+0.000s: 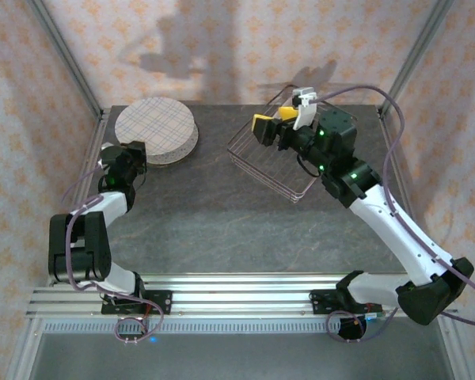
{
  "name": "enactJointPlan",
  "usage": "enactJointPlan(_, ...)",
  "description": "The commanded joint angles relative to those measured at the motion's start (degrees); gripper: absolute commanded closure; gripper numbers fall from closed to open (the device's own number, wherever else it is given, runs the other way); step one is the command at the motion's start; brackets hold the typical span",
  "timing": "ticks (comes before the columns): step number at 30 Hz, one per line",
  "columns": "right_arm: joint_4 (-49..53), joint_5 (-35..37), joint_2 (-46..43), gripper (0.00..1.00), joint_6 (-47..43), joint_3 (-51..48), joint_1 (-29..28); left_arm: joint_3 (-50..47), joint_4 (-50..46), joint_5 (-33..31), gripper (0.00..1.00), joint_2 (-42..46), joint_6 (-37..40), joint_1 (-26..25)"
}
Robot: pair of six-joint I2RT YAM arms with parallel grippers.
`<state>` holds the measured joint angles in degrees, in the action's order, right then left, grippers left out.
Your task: Unload the plates from the dish rack
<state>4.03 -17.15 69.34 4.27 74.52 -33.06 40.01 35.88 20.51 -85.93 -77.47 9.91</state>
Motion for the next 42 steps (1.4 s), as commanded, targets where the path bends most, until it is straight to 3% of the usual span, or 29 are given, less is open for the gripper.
enactJointPlan(1,-8.5,3.1,-1.1,0.16,-1.8,-1.8,-1.5,0.7,7.5,-0.5,1.0,-0.9,1.3,0.6)
enactJointPlan(24,-5.1,5.9,0.3,0.15,-2.3,-0.2,-4.7,3.7,9.2,3.2,1.0,-12.6,3.7,2.1)
enactJointPlan(42,-3.8,6.0,0.6,0.15,-1.6,1.1,-4.8,11.7,4.5,5.4,1.0,-19.3,6.6,2.8)
